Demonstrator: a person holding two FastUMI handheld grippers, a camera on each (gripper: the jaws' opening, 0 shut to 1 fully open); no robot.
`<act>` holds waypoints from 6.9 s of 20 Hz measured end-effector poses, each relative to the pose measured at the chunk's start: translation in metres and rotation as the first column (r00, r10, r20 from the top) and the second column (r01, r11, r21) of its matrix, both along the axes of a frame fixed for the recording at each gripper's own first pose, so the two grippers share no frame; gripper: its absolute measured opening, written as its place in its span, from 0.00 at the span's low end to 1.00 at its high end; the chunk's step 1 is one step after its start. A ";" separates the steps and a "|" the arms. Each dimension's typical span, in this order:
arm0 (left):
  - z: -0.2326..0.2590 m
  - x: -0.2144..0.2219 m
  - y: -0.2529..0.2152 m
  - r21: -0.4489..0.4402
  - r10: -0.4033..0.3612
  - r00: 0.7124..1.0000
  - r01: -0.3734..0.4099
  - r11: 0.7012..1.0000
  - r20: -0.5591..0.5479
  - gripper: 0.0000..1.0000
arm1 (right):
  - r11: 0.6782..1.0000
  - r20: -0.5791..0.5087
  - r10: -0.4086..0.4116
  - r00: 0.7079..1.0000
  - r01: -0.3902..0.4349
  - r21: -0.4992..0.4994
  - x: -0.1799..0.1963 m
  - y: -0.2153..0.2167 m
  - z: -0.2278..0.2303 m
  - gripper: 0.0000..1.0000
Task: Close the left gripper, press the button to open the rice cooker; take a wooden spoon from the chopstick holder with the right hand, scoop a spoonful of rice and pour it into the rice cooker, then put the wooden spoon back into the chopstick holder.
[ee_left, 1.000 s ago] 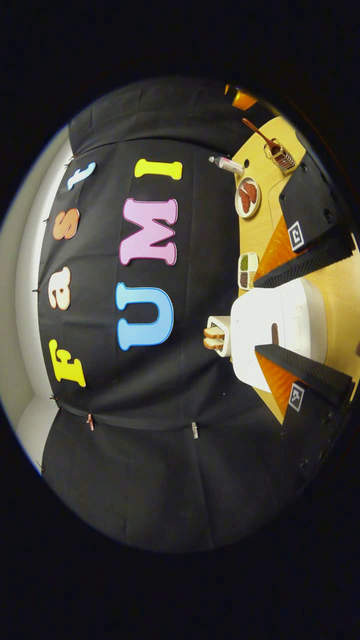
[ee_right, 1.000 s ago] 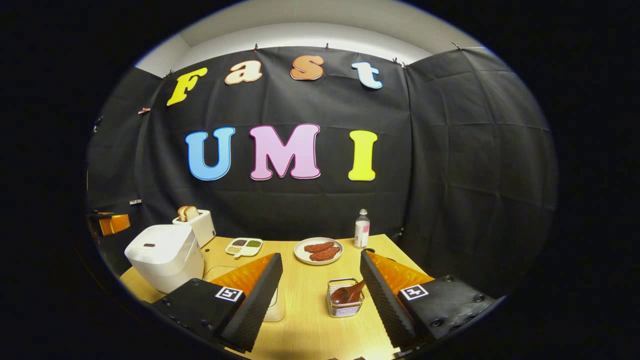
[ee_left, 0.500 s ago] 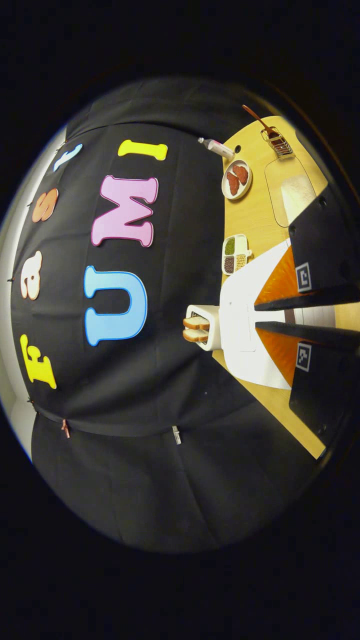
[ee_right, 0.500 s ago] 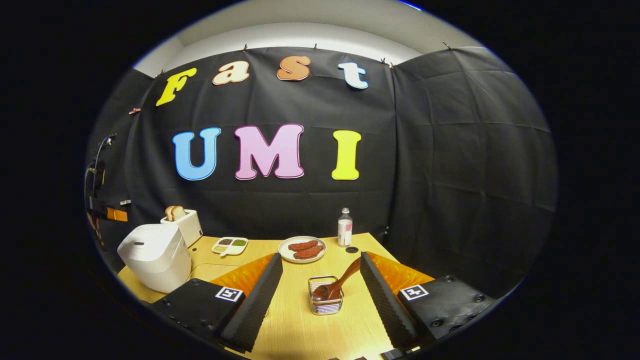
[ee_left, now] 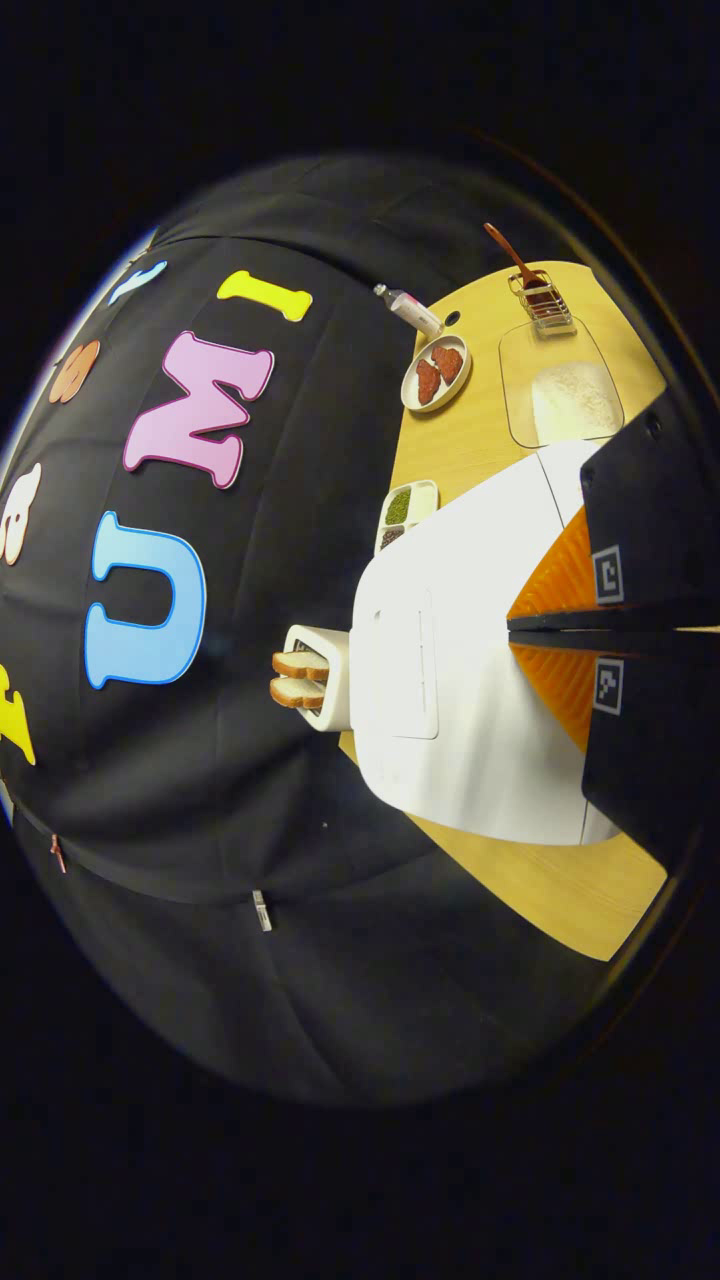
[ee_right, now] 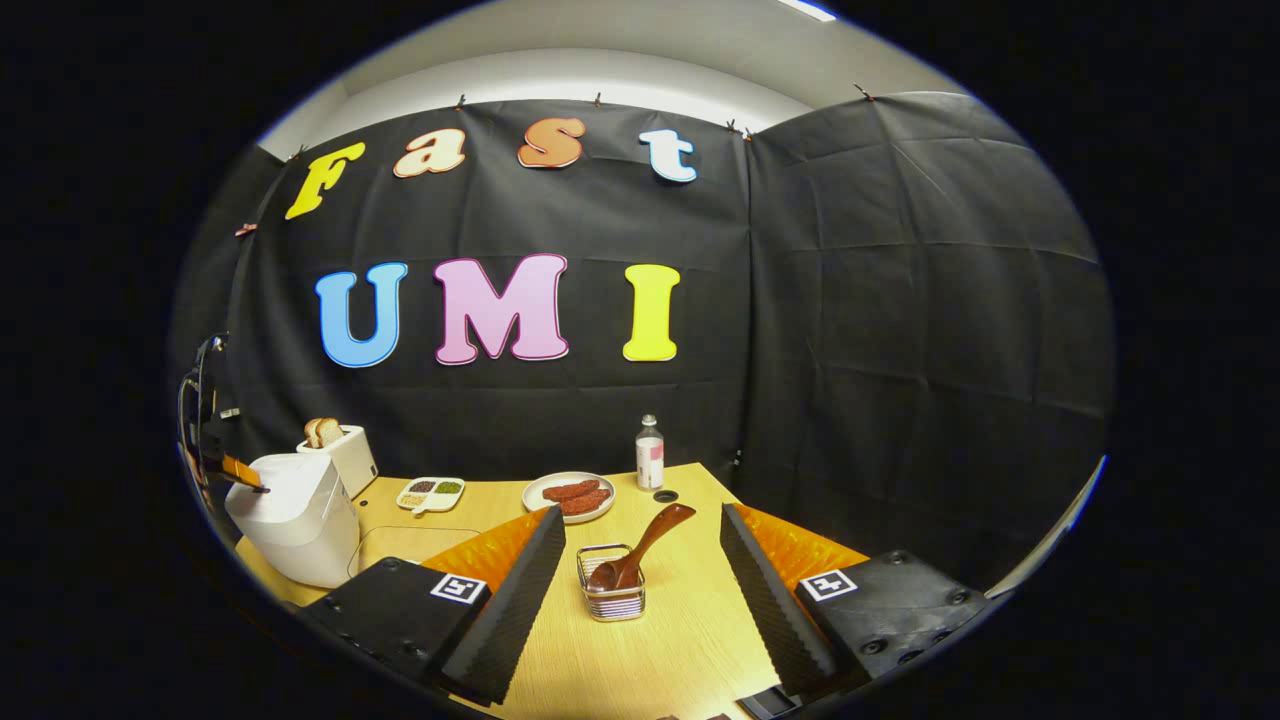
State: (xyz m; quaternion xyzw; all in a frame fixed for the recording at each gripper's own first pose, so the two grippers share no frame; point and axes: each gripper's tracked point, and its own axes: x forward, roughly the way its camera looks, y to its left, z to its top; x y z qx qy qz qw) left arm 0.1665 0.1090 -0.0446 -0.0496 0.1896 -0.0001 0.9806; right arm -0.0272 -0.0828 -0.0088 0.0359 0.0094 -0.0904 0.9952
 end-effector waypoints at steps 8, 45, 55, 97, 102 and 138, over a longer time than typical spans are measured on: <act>-0.008 0.000 -0.001 0.049 -0.042 0.999 0.042 0.998 -0.001 0.06 | 1.000 -0.032 -0.010 0.999 0.010 0.019 -0.017 0.008 -0.014 0.97; 0.044 -0.181 -0.096 0.024 0.050 0.934 -0.062 0.998 0.355 0.57 | 0.982 -0.279 0.189 0.942 -0.175 0.074 0.132 -0.009 -0.112 0.97; 0.003 -0.186 -0.165 0.138 0.059 0.965 -0.097 0.986 0.256 0.99 | 0.947 -0.338 0.287 0.896 -0.212 0.243 0.200 -0.011 -0.167 0.99; -0.031 -0.184 -0.054 0.077 -0.121 0.966 0.106 0.991 0.227 0.96 | 0.969 -0.174 0.203 0.964 -0.173 0.174 0.156 0.111 0.003 0.22; -0.037 -0.187 -0.017 0.029 -0.084 0.970 0.080 0.996 0.228 0.96 | 0.957 -0.147 0.261 0.954 -0.236 0.167 0.156 0.167 0.008 0.22; -0.125 -0.176 0.005 -0.007 -0.102 0.992 0.103 0.995 0.078 0.96 | 0.867 -0.305 0.429 0.850 -0.293 0.404 0.153 0.324 -0.158 0.22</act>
